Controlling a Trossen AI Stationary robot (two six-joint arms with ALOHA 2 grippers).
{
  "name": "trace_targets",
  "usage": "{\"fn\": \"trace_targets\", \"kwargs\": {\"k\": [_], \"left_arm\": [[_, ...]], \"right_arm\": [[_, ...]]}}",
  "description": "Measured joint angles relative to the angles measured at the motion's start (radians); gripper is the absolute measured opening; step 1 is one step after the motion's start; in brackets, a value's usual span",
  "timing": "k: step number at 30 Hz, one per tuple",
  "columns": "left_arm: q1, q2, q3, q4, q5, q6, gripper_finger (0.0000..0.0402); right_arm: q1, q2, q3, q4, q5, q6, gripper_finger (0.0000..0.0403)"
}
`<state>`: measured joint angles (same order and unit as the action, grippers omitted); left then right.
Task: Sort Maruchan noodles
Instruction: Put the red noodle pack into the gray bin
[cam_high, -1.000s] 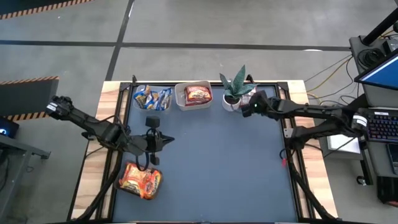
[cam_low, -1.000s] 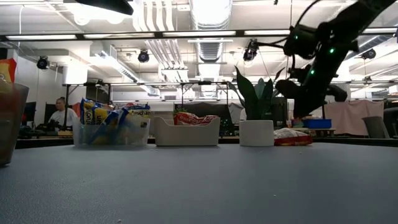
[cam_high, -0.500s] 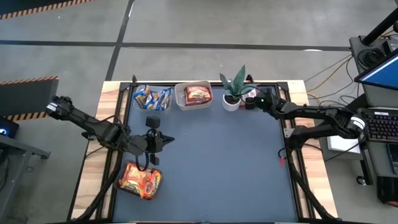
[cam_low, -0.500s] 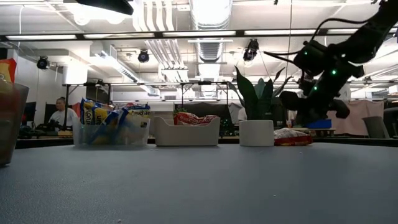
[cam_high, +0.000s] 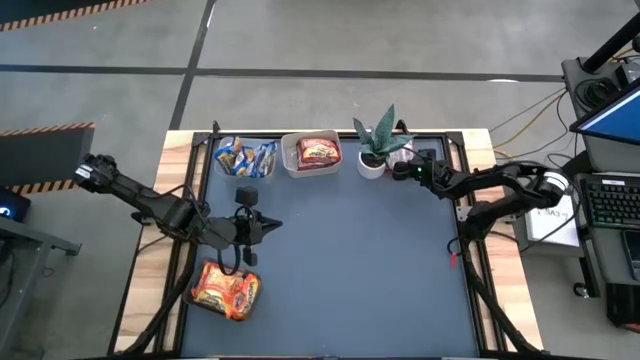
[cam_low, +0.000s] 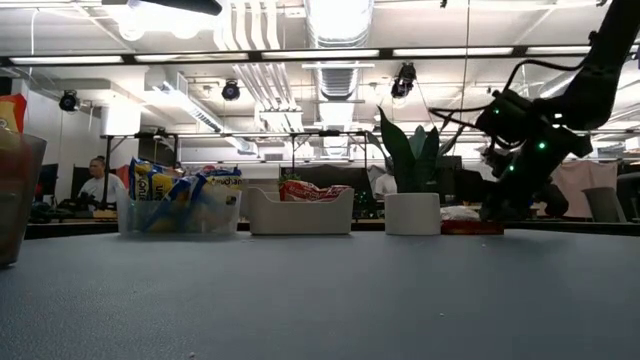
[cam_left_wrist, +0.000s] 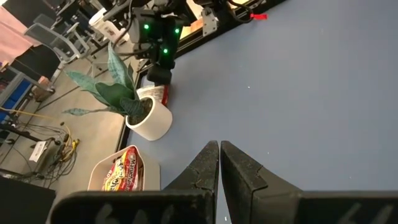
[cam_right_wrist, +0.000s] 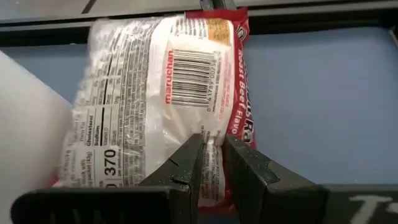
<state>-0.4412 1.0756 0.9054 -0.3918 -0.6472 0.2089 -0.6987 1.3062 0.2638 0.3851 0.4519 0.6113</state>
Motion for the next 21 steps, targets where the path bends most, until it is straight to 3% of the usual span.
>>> {"fn": "trace_targets", "kwargs": {"k": [7, 21], "left_arm": [[0.0, 0.001, 0.0, 0.007, 0.0, -0.007, 0.0], [0.0, 0.002, 0.0, 0.011, 0.001, -0.009, 0.0]], "right_arm": [[0.012, 0.027, 0.0, -0.008, -0.038, 0.02, 0.0063], [0.034, -0.126, -0.001, -0.211, -0.23, 0.031, 0.0063]]}}
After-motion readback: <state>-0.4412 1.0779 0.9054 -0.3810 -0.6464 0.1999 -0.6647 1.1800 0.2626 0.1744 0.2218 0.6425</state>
